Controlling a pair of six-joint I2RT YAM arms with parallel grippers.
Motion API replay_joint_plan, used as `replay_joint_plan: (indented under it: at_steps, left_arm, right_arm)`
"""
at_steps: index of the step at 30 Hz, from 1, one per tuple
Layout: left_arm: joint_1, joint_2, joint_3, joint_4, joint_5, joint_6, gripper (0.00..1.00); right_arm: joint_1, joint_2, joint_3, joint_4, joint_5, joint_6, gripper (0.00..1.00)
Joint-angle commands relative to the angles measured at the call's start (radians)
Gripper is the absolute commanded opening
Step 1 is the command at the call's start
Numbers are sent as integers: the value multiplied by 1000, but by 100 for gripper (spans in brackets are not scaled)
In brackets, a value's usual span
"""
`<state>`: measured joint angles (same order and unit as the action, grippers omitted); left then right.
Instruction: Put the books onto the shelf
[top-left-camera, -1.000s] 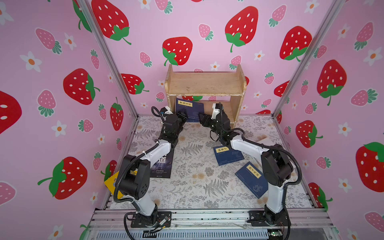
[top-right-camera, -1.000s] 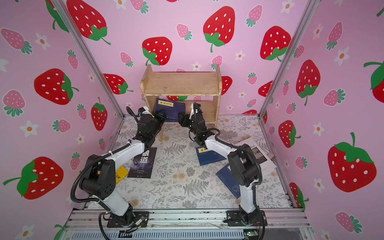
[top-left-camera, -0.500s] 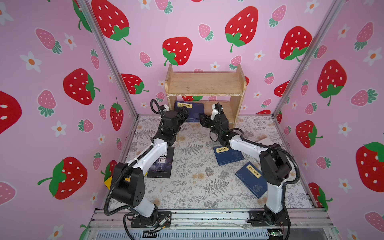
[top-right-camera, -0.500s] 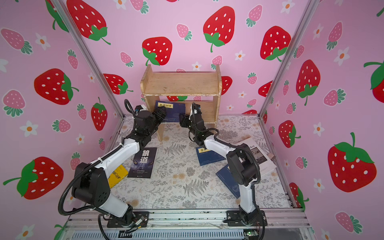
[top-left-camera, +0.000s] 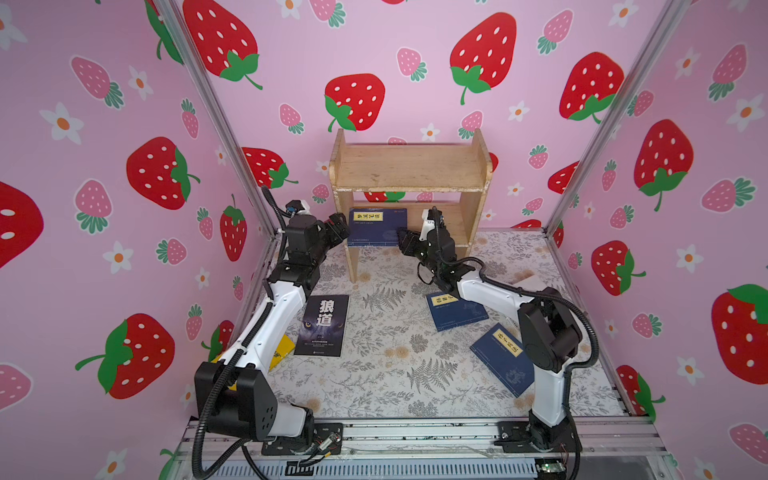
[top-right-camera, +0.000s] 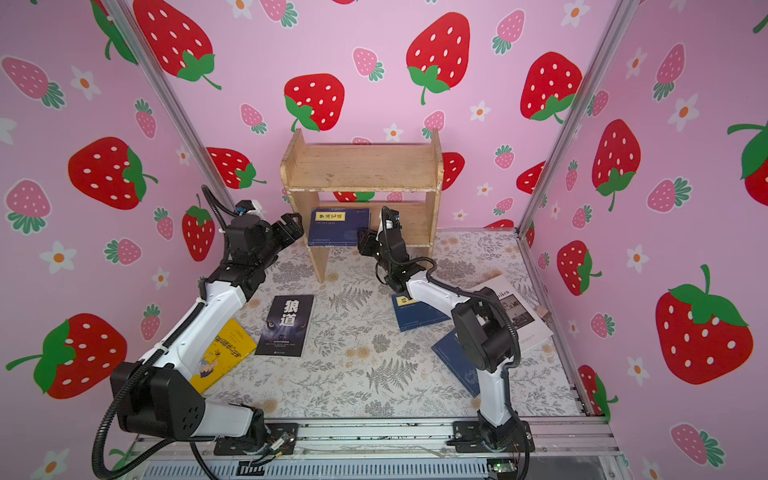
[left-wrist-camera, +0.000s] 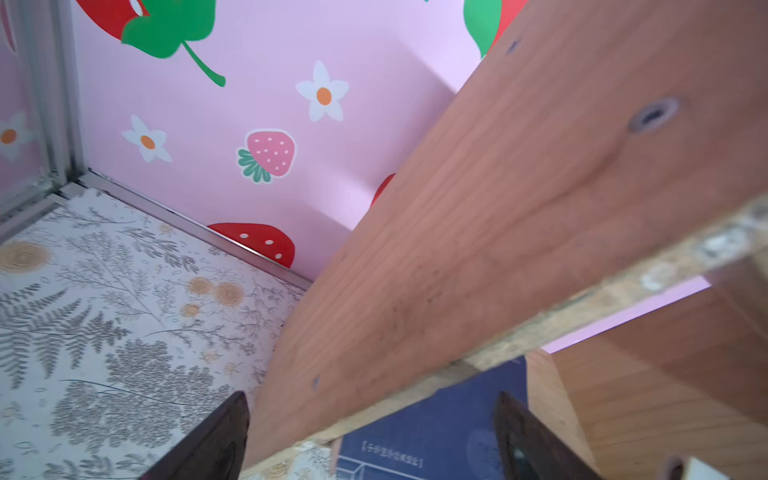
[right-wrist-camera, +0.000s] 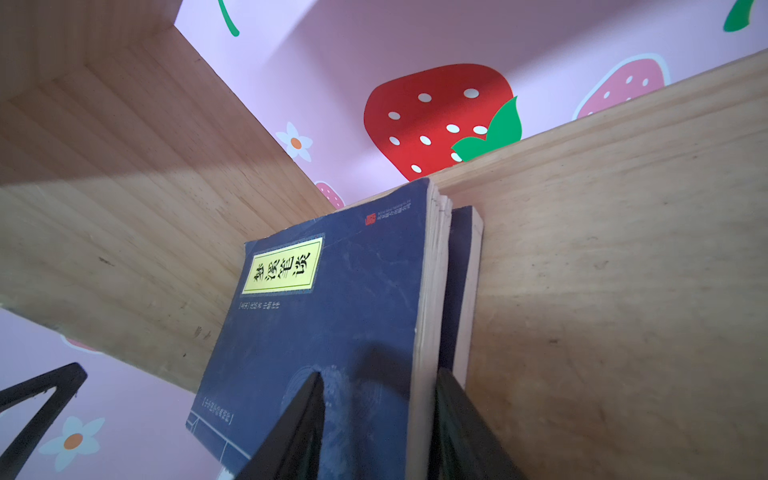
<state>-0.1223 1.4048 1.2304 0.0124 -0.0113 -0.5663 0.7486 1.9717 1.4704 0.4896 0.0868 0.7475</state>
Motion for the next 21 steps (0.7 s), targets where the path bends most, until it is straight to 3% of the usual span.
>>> replay_joint_plan:
  at_steps: [1,5,9,18,21]
  left_arm:
    - [12,-34,-69,-10,137,169,92]
    - [12,-39,-85,-65,241,310,89]
    - [12,-27,-66,-166,251,407,89]
    - [12,41,-58,-108,222,405,86]
    - [12,64,-52,-91,221,404,85]
  right_arm:
    - [9,26,2,-60,13,19,46]
    - [9,21,7,-59,11,16,47]
    - [8,7,13,-57,-6,-16,50]
    - [4,-88,-64,20,-56,-239,76]
    - [-3,-129,-111,53,-70,-314,79]
